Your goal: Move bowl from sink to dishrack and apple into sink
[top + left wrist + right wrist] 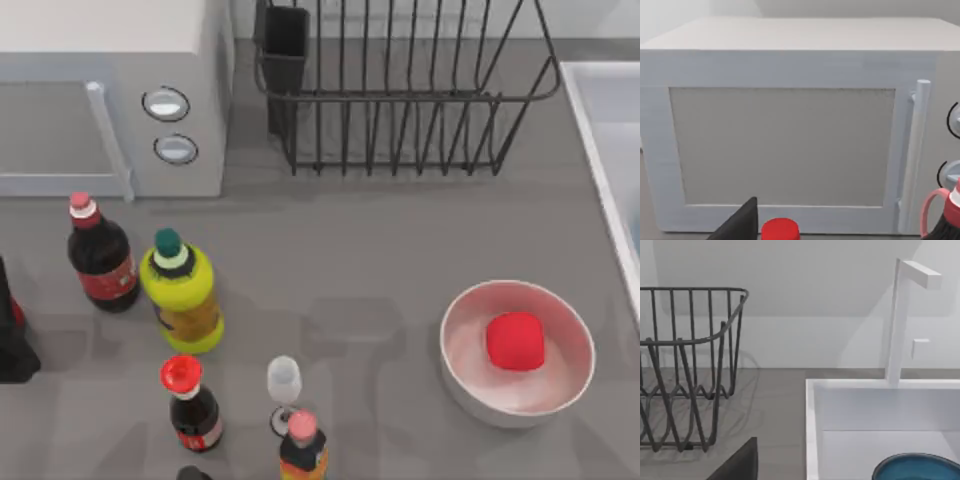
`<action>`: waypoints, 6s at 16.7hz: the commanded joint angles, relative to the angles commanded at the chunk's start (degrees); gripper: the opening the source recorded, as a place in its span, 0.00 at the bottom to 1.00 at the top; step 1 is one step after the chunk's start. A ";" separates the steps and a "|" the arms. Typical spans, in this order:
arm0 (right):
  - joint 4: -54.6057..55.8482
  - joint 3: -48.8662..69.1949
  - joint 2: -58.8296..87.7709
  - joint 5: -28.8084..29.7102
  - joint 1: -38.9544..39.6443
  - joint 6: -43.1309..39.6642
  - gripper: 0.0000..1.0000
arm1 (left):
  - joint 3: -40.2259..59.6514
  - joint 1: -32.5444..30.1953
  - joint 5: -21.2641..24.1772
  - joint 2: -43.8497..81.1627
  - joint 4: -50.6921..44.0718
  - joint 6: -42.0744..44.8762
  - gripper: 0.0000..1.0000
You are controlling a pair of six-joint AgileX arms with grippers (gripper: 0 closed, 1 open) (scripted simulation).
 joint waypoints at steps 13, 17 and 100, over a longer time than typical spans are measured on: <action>-16.04 30.20 33.00 -0.13 -4.74 -4.44 1.00 | 0.00 0.00 0.00 0.00 0.00 0.00 1.00; -26.88 50.40 55.13 -0.39 -8.09 -7.58 1.00 | 0.00 0.00 0.00 0.00 0.00 0.00 1.00; -91.64 93.47 87.54 -4.15 -45.37 -44.75 0.00 | 0.00 0.00 0.00 0.00 0.00 0.00 1.00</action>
